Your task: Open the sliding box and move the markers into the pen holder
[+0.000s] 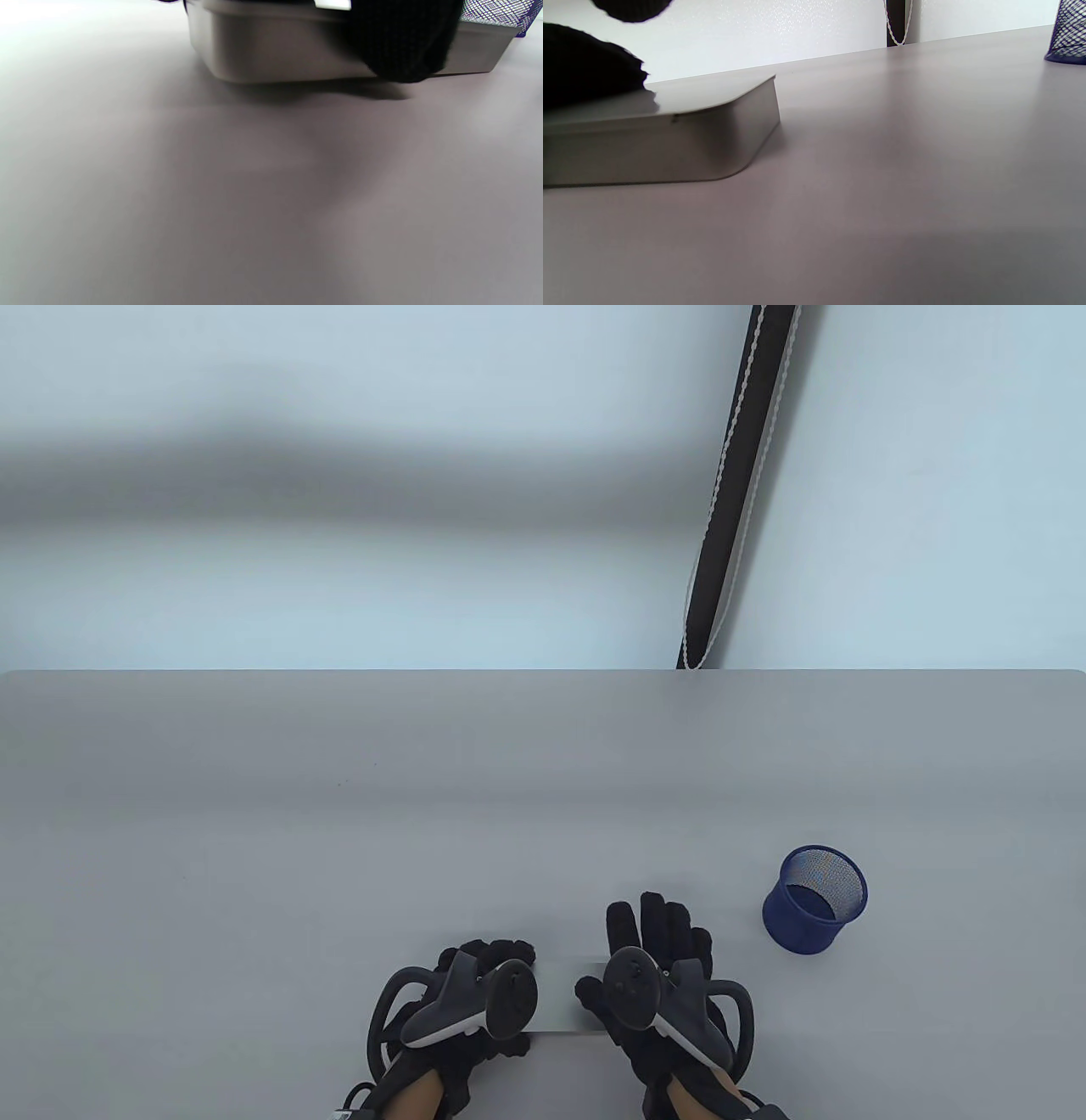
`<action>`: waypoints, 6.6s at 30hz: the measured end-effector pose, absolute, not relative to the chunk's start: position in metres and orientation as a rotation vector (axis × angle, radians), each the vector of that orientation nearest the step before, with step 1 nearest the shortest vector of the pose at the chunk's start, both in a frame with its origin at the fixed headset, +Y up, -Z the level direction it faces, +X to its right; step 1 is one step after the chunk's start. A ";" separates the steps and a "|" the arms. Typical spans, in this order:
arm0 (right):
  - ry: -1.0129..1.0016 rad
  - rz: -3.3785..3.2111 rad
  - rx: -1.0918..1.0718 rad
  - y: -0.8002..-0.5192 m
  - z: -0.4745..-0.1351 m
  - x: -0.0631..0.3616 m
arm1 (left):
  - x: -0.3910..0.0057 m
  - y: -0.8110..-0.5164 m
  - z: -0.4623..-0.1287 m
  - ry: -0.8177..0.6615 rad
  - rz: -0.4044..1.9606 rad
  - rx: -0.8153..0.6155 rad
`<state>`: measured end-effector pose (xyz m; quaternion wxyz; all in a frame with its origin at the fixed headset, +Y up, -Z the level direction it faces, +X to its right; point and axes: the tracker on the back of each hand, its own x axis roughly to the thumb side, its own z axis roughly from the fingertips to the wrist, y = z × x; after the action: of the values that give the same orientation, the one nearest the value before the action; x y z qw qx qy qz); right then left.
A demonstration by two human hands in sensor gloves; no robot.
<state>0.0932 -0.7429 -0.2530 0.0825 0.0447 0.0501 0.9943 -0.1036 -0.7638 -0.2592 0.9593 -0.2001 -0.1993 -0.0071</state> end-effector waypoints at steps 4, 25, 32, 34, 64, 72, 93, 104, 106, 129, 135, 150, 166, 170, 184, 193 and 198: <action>0.232 2.968 0.211 -0.746 -0.254 0.091 | -0.104 -0.764 -0.259 -0.417 -0.005 -0.412; 0.589 2.942 0.497 -0.775 -0.258 0.077 | -0.104 -0.766 -0.260 -0.431 0.010 -0.405; 0.492 2.960 0.515 -0.776 -0.262 0.078 | -0.105 -0.766 -0.260 -0.429 -0.009 -0.397; 0.496 2.956 0.518 -0.776 -0.263 0.079 | -0.104 -0.765 -0.260 -0.425 -0.027 -0.394; 0.551 2.971 0.515 -0.778 -0.263 0.080 | -0.108 -0.763 -0.258 -0.441 -0.161 -0.381; 0.565 2.980 0.508 -0.778 -0.263 0.082 | -0.112 -0.763 -0.258 -0.437 -0.159 -0.388; 0.615 3.009 0.478 -0.778 -0.262 0.089 | -0.125 -0.764 -0.257 -0.441 -0.173 -0.401; 0.676 3.006 0.448 -0.777 -0.263 0.095 | -0.128 -0.764 -0.257 -0.443 -0.174 -0.399; 0.685 3.006 0.442 -0.777 -0.264 0.095 | -0.129 -0.764 -0.257 -0.444 -0.173 -0.398; 0.803 2.980 0.355 -0.775 -0.268 0.106 | -0.140 -0.765 -0.256 -0.415 -0.175 -0.401; 0.836 2.981 0.329 -0.774 -0.268 0.108 | -0.144 -0.764 -0.256 -0.404 -0.186 -0.401; 0.942 2.940 0.294 -0.770 -0.270 0.112 | -0.151 -0.761 -0.258 -0.408 -0.192 -0.410; 0.391 3.021 0.310 -0.759 -0.273 0.114 | -0.152 -0.760 -0.258 -0.407 -0.188 -0.406; 0.224 3.077 0.307 -0.758 -0.272 0.111 | -0.152 -0.760 -0.258 -0.406 -0.194 -0.404; 0.076 3.248 0.309 -0.769 -0.273 0.105 | -0.152 -0.760 -0.257 -0.404 -0.200 -0.404; 0.108 3.310 0.321 -0.774 -0.273 0.102 | -0.151 -0.761 -0.257 -0.403 -0.198 -0.402; 0.092 3.308 0.326 -0.773 -0.274 0.101 | -0.151 -0.761 -0.257 -0.401 -0.197 -0.402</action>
<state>0.1015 -0.7733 -0.2741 -0.0919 0.0975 0.0275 0.9906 -0.1513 -0.7612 -0.2571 0.9552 -0.1981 -0.1976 -0.0968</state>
